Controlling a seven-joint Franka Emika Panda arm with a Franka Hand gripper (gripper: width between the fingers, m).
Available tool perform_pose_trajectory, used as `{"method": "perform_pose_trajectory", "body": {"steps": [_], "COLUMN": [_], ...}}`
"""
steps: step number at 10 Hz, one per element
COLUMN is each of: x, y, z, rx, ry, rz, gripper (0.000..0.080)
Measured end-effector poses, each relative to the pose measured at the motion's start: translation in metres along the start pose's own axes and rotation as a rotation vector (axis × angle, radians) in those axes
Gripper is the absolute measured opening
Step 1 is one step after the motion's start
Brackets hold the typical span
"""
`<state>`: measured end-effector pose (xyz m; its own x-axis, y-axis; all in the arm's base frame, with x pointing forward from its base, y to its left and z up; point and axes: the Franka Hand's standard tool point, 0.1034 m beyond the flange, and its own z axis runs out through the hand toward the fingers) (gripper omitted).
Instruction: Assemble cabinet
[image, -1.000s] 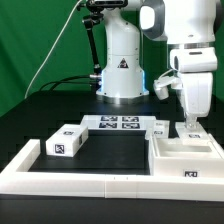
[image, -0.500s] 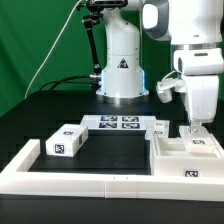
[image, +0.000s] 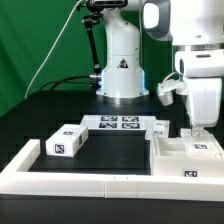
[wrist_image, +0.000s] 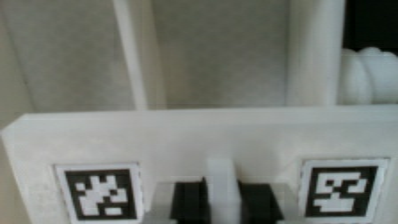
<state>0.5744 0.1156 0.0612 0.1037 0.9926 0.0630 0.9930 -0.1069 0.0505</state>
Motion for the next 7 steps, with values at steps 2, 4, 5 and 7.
{"method": "perform_pose_trajectory", "body": {"steps": [2,4,5,7], "x": [-0.0004,-0.0014,-0.0016,-0.0007], "y": [0.0177,0.0182,0.0185,0.0179], "z": [0.0028,0.0025,0.0026,0.0024], "rx": [0.021,0.065,0.074,0.073], "ry": [-0.008,-0.026,-0.03,-0.031], "rz": [-0.002,-0.033,-0.036,-0.033], "gripper": [0.0068,0.0068,0.0068,0.0069]}}
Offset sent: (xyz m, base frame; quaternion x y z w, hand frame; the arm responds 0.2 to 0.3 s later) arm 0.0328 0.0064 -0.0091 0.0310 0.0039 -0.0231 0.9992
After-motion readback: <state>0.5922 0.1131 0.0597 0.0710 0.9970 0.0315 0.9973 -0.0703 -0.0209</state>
